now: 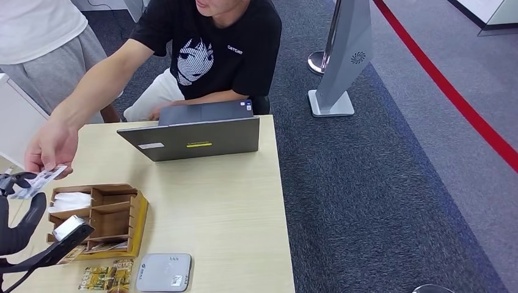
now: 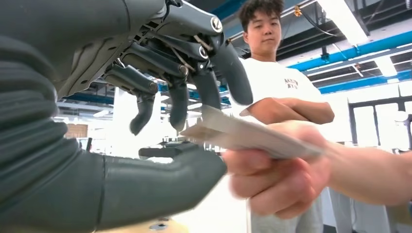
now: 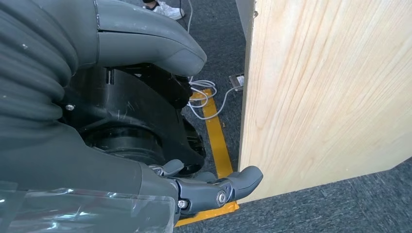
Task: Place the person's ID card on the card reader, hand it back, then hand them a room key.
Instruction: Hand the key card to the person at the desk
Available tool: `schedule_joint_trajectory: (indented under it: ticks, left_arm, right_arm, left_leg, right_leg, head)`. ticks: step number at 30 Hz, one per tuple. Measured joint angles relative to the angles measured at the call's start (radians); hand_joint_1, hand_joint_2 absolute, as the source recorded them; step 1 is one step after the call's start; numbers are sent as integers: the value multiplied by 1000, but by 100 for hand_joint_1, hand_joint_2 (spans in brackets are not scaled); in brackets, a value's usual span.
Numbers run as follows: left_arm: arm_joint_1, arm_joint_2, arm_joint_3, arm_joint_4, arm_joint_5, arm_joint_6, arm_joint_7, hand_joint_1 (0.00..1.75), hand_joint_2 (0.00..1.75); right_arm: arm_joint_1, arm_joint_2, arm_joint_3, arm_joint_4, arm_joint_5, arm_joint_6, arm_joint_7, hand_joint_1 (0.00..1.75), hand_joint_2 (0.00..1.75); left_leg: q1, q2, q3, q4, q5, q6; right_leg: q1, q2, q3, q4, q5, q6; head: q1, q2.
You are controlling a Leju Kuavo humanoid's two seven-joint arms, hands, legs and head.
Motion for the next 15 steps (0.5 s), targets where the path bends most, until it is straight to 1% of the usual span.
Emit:
schedule_joint_trajectory:
  ticks: [7,11,15]
  left_arm:
    - [28,-19,58,0,-8,36,-31,0,175]
    - [39,-24,66,-4,-22,43,-47,0,175]
    - [69,-21,63,-16,-53,42,-92,0,175]
  right_arm:
    - [3,0,-1,-6,0,-5,-3,0,175]
    - [4,0,-1,-9,-1,-7,-6,0,175]
    - [4,0,-4,-15,-1,-8,-9,0,175]
  left_leg:
    - [0,0,0,0,0,0]
    - [0,0,0,0,0,0]
    - [0,0,0,0,0,0]
  right_leg:
    - [0,0,0,0,0,0]
    - [0,0,0,0,0,0]
    - [0,0,0,0,0,0]
  head:
    - [0,0]
    - [0,0]
    - [0,0]
